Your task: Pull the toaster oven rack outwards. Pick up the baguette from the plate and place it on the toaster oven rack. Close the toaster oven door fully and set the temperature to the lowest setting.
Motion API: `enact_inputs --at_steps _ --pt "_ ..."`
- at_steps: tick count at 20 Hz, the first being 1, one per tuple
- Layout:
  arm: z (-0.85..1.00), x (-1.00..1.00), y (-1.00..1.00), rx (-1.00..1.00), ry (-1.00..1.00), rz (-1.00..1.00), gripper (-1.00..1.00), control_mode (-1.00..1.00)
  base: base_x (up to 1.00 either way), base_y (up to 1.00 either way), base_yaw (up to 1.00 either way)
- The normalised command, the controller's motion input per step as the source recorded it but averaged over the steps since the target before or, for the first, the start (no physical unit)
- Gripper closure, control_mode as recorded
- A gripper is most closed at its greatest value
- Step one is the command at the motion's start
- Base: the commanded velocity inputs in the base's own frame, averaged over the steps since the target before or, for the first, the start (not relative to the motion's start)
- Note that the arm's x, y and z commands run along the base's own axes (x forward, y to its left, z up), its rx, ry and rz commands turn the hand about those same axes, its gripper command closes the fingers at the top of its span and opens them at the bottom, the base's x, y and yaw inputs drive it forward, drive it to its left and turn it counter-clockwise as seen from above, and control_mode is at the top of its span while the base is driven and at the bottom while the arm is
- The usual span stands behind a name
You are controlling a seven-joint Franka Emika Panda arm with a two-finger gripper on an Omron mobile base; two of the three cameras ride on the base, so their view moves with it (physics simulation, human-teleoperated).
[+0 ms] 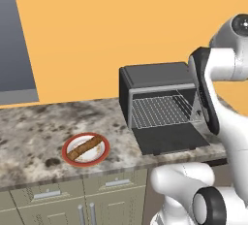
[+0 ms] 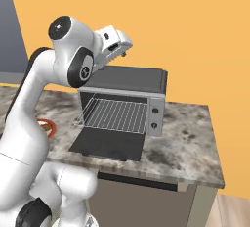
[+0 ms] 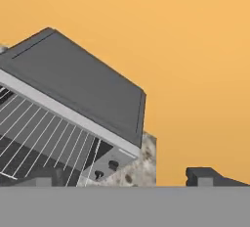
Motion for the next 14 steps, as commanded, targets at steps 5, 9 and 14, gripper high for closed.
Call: enact_inputs --at_steps 5,9,14 --pt "-0.48 0.00 0.01 0.09 0.39 -0.12 -1.00 -1.00 0.00 0.00 0.00" --pt "-0.46 0.00 0.15 0.19 -0.04 -0.31 -1.00 -1.00 0.00 0.00 0.00" --pt "-0.67 0.00 0.32 0.32 -0.15 -0.22 -1.00 -1.00 0.00 0.00 0.00"
